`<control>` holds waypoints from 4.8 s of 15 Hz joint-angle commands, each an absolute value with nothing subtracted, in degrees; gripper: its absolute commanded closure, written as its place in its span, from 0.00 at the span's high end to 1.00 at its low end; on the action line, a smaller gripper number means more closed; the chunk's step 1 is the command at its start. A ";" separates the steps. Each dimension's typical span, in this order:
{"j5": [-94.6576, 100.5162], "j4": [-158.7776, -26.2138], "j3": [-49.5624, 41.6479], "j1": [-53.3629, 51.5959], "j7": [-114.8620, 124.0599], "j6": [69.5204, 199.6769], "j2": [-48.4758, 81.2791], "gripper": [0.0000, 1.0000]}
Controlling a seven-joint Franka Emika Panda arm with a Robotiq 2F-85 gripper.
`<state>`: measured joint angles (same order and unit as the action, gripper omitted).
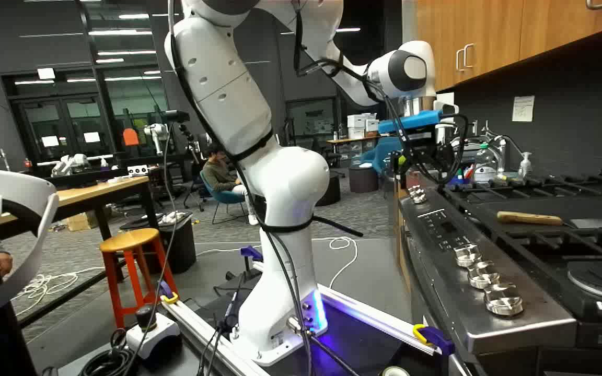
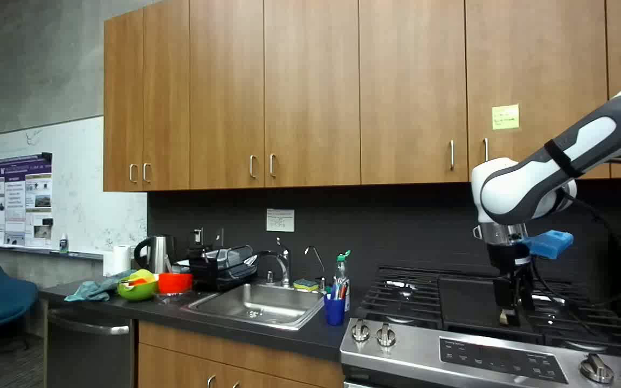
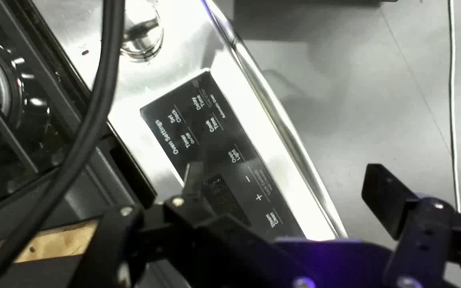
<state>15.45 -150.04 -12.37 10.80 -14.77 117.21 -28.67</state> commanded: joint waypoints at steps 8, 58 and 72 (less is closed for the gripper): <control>15.38 -149.98 -12.28 10.86 -14.79 117.13 -28.67 1.00; -1.27 -149.12 34.53 71.95 20.09 182.90 -44.59 1.00; -9.98 -135.01 51.51 95.45 39.30 174.38 -51.12 1.00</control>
<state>-7.35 -140.03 46.17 86.13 32.57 177.75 -47.48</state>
